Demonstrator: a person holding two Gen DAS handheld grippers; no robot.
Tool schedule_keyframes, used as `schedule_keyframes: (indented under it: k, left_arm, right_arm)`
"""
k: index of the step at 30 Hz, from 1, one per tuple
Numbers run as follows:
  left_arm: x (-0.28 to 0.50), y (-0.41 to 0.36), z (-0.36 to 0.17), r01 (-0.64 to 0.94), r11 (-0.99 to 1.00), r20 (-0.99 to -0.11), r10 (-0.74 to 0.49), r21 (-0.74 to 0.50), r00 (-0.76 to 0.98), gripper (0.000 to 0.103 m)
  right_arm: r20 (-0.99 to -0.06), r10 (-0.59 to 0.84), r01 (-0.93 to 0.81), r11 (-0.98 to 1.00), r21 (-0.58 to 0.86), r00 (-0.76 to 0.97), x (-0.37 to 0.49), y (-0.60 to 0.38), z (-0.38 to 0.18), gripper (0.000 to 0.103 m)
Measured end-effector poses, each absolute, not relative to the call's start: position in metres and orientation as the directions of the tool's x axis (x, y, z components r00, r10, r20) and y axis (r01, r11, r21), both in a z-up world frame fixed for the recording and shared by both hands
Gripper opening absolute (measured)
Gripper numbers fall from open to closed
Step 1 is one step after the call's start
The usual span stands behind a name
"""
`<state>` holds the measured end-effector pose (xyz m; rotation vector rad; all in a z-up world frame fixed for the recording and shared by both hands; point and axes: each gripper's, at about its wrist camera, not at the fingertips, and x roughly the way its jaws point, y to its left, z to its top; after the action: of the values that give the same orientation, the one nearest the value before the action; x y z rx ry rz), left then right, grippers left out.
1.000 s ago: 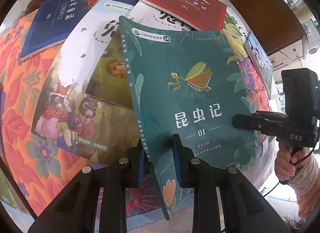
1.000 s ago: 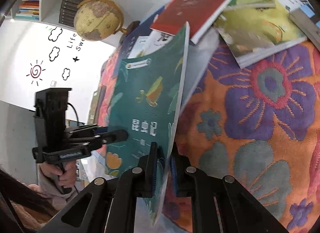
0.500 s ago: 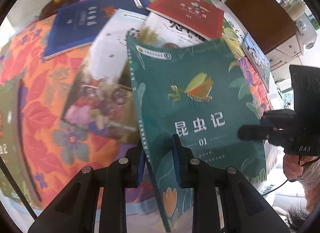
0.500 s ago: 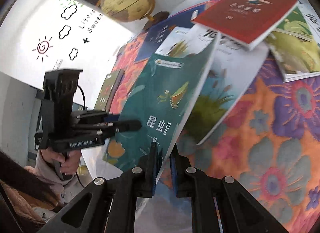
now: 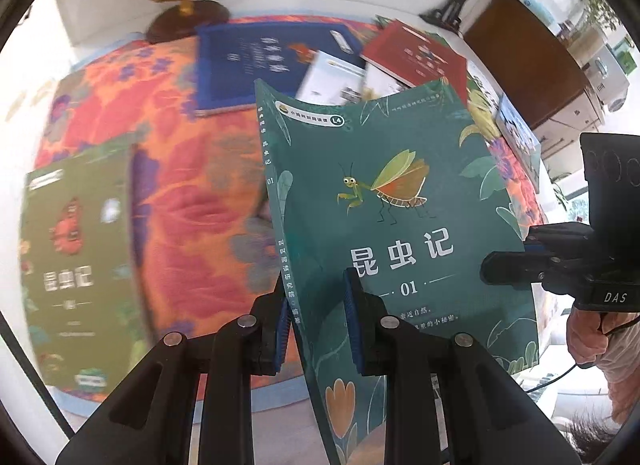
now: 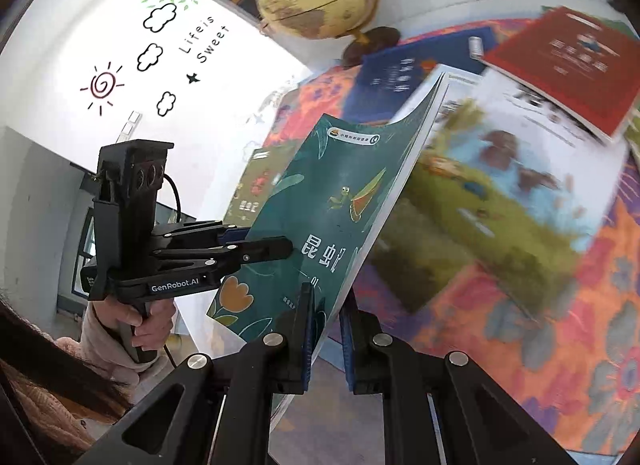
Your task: Organize books
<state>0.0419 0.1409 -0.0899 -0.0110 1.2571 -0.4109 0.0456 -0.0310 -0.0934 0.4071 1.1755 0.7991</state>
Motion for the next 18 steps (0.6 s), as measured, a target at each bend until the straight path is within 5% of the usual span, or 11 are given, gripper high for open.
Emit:
schedule_keyframes:
  k: [18]
  left_arm:
    - [0.053, 0.300, -0.073, 0.127, 0.976, -0.907, -0.210, -0.175, 0.364, 0.021]
  right_arm:
    - [-0.607, 0.788, -0.425, 0.587, 0.689, 0.103, 0.086, 0.121, -0.090, 0.012]
